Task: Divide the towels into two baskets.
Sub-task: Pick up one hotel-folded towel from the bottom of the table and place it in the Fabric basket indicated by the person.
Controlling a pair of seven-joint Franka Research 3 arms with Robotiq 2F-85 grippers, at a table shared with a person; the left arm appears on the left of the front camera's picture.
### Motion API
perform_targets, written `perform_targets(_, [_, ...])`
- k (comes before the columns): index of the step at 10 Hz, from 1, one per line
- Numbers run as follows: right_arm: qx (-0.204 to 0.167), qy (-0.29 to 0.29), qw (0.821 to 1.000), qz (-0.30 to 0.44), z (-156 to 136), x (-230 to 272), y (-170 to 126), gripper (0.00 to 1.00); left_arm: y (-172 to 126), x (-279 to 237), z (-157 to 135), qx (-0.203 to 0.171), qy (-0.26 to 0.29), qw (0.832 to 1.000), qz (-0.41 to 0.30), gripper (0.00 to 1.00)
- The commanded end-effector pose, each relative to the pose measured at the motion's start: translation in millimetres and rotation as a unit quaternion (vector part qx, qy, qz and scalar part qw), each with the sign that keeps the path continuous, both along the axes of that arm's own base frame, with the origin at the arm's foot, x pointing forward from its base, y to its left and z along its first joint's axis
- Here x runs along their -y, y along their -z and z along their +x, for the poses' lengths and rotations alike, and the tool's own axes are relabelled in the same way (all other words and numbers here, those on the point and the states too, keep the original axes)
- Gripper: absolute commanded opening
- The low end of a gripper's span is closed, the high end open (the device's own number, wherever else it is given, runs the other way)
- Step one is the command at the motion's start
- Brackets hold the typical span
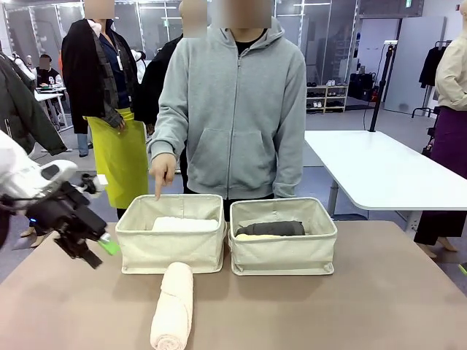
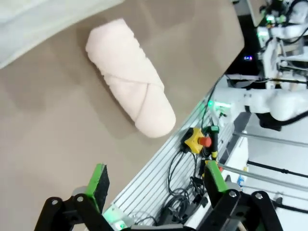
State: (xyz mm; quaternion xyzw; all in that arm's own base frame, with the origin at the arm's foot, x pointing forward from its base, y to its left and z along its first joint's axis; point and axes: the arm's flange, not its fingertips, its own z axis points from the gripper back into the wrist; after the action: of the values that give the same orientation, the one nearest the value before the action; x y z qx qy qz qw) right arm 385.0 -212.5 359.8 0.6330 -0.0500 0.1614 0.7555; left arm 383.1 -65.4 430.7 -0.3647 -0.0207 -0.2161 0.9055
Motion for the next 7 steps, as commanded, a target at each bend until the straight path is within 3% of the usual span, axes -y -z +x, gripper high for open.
perform_targets(1, [0.009, 0.000, 1.000, -0.004, -1.8, -2.7, -1.2, 0.80, 16.6, 25.1, -15.4, 0.053, -0.040, 0.998, 0.004, 1.00])
perform_targets(7, [0.009, 0.000, 1.000, -0.004, -1.8, -2.7, -1.2, 0.80, 16.8, 27.7, -8.0, 0.033, -0.022, 0.999, 0.008, 1.00])
